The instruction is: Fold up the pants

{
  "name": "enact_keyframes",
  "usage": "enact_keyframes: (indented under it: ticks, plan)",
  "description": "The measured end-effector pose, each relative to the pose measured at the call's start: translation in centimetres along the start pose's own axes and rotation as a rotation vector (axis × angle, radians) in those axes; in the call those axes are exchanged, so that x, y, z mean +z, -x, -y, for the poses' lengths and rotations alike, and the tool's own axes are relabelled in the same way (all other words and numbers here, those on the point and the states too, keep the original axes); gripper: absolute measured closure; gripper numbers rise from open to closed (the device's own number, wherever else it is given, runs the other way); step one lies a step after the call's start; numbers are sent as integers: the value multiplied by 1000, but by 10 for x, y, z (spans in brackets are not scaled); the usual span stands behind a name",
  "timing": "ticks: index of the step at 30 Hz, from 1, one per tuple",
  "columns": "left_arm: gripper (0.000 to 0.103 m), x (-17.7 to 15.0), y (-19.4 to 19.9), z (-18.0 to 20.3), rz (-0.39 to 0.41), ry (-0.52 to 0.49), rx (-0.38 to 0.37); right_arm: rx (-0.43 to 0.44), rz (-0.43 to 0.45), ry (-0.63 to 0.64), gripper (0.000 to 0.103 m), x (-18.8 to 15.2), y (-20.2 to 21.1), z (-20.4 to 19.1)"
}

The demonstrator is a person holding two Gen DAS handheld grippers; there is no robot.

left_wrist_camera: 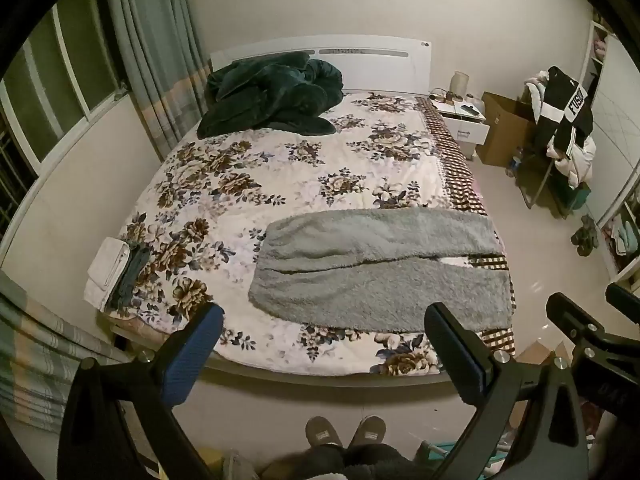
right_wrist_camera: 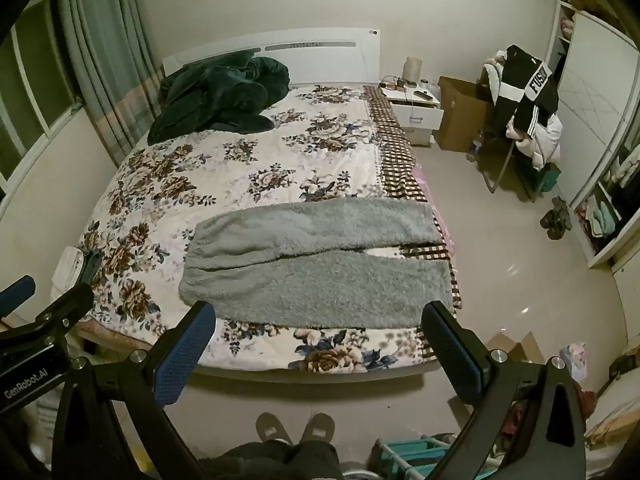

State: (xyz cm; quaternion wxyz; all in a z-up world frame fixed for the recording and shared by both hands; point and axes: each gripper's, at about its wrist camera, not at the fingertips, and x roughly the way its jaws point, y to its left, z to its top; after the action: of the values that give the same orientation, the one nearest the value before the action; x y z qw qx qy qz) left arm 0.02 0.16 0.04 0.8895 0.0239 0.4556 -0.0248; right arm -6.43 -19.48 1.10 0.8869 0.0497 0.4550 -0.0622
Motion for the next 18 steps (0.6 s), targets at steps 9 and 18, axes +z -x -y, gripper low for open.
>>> enact_keyframes:
  ticks: [9,18]
  plan:
    - [0,5,3,1,7,-7,14,-8,-1,5,0,0,0,-1]
    - [0,7,7,1,11,-9,16,-9,-1,8,0,0,-3,1]
